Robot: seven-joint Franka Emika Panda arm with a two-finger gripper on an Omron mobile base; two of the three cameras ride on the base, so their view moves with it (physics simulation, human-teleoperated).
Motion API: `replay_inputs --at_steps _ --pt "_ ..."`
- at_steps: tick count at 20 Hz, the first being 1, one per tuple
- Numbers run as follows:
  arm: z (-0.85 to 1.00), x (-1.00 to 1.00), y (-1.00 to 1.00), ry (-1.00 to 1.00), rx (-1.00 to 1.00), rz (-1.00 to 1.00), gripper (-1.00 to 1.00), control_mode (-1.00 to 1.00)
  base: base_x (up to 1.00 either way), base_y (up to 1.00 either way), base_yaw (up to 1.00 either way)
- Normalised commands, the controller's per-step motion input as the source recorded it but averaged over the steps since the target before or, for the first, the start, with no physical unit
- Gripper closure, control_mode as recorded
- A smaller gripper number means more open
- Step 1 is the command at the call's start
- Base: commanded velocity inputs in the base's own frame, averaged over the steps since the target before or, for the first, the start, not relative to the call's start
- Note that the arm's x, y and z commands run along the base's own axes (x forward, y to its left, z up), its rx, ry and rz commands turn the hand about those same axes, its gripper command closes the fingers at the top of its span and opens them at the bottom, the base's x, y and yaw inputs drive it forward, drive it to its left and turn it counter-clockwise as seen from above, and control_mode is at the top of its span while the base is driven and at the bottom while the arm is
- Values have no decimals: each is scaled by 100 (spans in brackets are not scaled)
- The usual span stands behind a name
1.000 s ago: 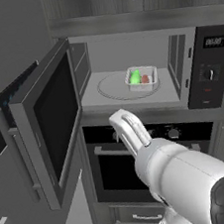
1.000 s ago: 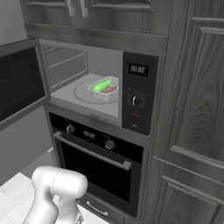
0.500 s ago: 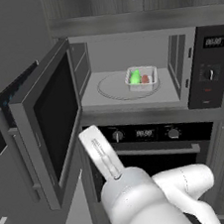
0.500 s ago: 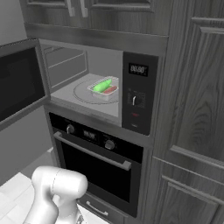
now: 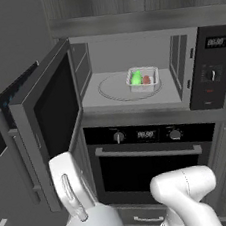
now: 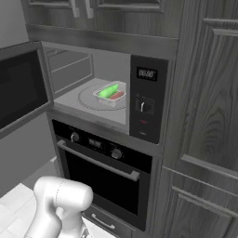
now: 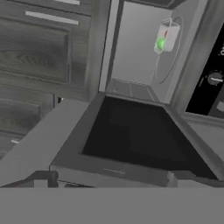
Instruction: Place the tupperware containing the steak and corn meal in the microwave. Close the microwave door and press the start button to reheat the meal.
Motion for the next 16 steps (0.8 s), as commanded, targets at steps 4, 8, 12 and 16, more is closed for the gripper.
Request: replay_inputs --at_steps 4,8,12,16 --pt "-34 4 15 -7 19 0 -100 -100 0 0 0" --pt "-32 19 2 -6 20 0 -100 -100 0 0 0" --pt "-24 25 3 -7 17 0 -100 -100 0 0 0" --pt "-21 30 13 -7 14 0 -100 -100 0 0 0"
